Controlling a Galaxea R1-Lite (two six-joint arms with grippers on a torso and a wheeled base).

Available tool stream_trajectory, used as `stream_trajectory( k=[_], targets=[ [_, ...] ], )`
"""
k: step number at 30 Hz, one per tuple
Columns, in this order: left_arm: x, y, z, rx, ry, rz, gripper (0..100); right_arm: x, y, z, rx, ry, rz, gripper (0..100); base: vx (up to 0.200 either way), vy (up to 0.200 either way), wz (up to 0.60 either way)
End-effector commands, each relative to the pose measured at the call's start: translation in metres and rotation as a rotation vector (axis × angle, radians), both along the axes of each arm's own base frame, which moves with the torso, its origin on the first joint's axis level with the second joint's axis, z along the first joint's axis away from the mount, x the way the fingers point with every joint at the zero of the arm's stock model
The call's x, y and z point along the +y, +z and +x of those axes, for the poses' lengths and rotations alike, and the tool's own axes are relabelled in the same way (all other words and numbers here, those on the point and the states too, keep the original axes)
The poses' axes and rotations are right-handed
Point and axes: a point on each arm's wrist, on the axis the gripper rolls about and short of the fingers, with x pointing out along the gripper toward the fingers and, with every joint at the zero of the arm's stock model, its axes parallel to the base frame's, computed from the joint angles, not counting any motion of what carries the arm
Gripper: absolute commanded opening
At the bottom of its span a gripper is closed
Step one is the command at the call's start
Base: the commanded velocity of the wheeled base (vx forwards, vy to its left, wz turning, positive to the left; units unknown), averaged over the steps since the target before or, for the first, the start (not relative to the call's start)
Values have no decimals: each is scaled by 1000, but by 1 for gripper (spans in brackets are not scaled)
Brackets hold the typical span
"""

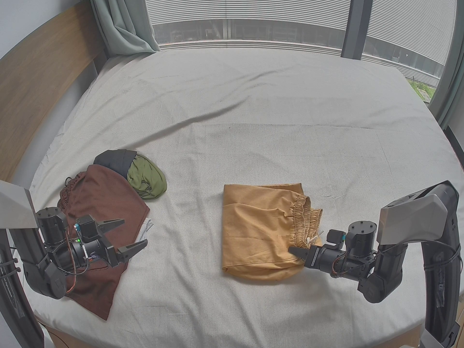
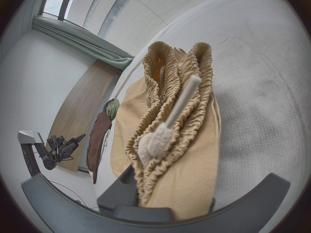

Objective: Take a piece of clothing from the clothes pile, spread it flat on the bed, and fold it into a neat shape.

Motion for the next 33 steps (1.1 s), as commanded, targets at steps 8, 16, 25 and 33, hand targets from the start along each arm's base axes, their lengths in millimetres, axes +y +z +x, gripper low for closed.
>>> stream_trajectory(
  k=[8, 16, 25, 33],
  targets=[
    [-1, 1, -3, 4, -2, 1, 100, 16, 31, -10, -70, 58, 33, 0, 0, 0, 0],
    [-3, -1, -5, 13, -9, 0, 100, 28, 73, -18, -168, 139, 118, 0, 0, 0, 0],
    [-3, 0, -5, 13, -11, 0, 100, 28, 93, -21, -217, 194, 153, 0, 0, 0, 0],
    [-4, 0, -5, 15, -12, 0, 100, 29, 99, -19, -240, 209, 166, 0, 0, 0, 0]
  ],
)
